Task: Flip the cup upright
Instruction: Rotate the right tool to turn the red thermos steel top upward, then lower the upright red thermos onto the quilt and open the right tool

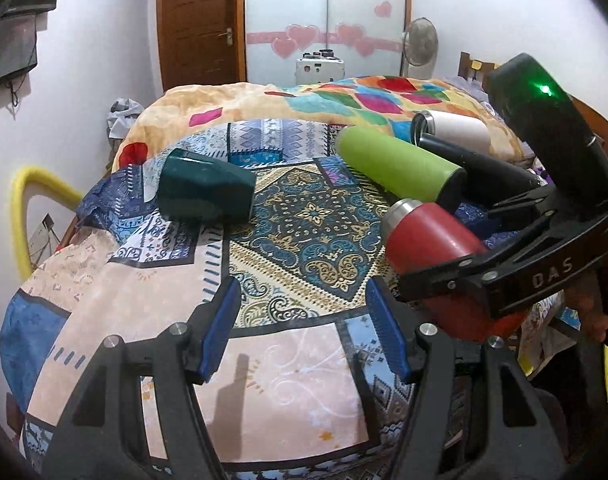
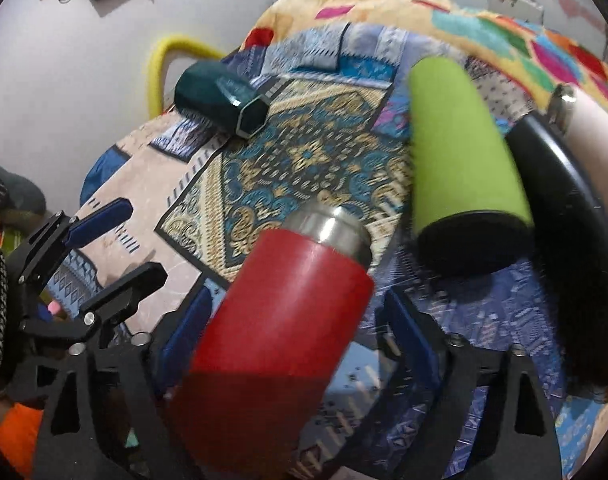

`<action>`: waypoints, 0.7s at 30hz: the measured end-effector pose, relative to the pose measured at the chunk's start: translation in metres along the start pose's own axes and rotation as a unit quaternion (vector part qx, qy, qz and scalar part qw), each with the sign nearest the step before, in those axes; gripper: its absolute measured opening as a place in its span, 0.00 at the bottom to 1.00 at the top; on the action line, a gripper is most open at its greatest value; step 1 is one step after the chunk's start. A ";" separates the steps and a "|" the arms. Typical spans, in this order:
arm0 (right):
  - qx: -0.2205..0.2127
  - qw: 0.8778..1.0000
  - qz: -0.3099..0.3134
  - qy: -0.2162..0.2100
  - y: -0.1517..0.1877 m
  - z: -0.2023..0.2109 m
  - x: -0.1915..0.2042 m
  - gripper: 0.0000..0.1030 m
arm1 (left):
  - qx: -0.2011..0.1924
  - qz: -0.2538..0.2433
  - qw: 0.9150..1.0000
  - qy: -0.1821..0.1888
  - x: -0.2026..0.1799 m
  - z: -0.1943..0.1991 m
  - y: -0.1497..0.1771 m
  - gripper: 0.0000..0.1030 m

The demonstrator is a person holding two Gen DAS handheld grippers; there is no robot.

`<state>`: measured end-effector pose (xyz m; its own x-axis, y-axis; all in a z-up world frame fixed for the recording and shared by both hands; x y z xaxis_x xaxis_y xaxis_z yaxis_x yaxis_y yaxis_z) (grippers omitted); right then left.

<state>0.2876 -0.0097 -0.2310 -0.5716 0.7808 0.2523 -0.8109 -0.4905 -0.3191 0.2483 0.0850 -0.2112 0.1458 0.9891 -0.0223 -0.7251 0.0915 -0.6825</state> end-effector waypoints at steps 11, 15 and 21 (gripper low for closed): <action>-0.066 0.998 0.014 0.015 0.006 0.033 -0.003 0.57 | -0.015 0.005 1.000 0.010 -0.006 0.014 -0.006 0.63; -0.112 0.993 0.022 0.027 0.008 0.058 -0.003 0.57 | -0.024 0.007 1.000 0.016 -0.013 0.023 -0.013 0.63; -0.175 0.983 0.036 0.053 0.010 0.088 0.001 0.57 | -0.040 0.013 0.999 0.022 -0.022 0.035 -0.023 0.63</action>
<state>0.2676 -0.0477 -0.1530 -0.5949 0.7938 0.1262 -0.6655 -0.3984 -0.6312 0.2378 0.0655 -0.1696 0.1588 0.9848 -0.0709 -0.6730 0.0554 -0.7376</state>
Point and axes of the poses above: each gripper's, at about its wrist camera, not at the fingertips, and z roughly against the way its jaws point, x to its left, y to its underside, the point moved 8 cm from there along -z, roughly the way its jaws point, and after that the axes turned 7 degrees about x, right-handed, at the moved point
